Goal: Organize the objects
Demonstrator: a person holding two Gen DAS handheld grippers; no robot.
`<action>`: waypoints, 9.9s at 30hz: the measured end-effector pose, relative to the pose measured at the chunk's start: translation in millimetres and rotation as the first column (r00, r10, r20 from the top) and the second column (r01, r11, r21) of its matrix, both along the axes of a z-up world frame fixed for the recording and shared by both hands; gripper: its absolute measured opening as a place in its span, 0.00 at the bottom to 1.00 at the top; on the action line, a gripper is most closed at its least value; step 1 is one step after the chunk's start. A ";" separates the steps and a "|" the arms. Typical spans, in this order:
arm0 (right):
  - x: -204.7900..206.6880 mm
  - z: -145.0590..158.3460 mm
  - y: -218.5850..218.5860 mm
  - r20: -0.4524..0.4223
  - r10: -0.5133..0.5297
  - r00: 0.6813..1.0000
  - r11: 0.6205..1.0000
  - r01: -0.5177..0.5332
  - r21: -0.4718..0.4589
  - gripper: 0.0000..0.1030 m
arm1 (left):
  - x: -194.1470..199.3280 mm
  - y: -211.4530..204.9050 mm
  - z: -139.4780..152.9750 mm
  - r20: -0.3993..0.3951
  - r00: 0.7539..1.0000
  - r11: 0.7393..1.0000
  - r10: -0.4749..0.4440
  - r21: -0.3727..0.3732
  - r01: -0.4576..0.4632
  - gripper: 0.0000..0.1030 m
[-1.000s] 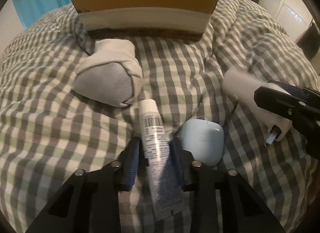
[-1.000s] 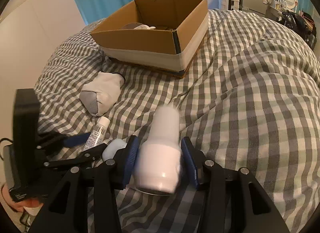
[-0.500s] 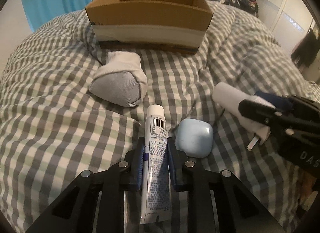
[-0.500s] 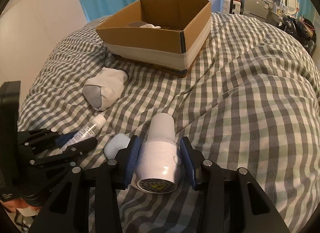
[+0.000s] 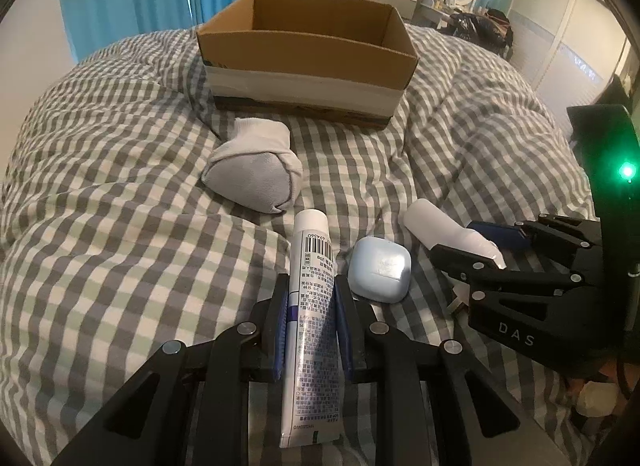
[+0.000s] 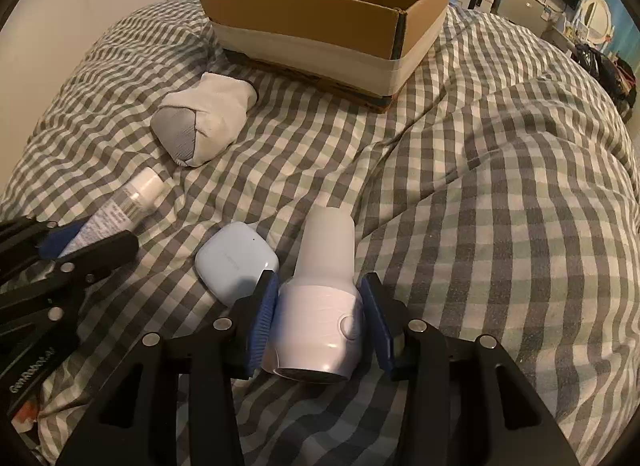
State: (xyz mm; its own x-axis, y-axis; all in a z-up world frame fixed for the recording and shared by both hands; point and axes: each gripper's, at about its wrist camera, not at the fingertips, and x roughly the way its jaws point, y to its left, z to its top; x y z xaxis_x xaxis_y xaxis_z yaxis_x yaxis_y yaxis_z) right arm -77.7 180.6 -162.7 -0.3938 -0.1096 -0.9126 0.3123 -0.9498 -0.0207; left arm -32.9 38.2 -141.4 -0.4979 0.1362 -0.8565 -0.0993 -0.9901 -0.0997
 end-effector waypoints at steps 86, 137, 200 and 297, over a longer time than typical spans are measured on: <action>-129.8 226.2 37.8 -0.452 -0.160 0.878 0.974 0.065 -0.217 0.79 | -178.0 -12.1 167.0 -0.272 0.960 0.991 -0.061 -0.129 0.027 0.92; -4.1 18.5 -35.5 -0.149 0.101 0.984 0.994 -0.106 -0.027 0.96 | -43.2 -52.7 8.2 -0.094 0.991 0.967 0.100 -0.225 -0.119 1.00; -37.2 42.4 8.2 -0.203 0.043 0.978 0.995 -0.060 -0.078 0.56 | -94.7 -27.2 -24.6 0.038 0.999 0.988 -0.022 -0.150 0.027 0.74; -107.0 295.7 15.8 -0.611 -0.199 0.766 0.972 0.074 -0.224 0.96 | -158.3 -26.4 227.0 -0.472 0.881 0.998 -0.025 -0.067 -0.008 1.00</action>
State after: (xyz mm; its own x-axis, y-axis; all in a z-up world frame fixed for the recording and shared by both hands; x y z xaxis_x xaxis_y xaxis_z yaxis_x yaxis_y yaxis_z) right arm -184.7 196.3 133.1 -0.8926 -0.1437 -0.4274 0.1560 -0.9877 0.0064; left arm -191.2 11.9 85.6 -0.8449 0.0943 -0.5266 -0.1268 -0.9916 0.0259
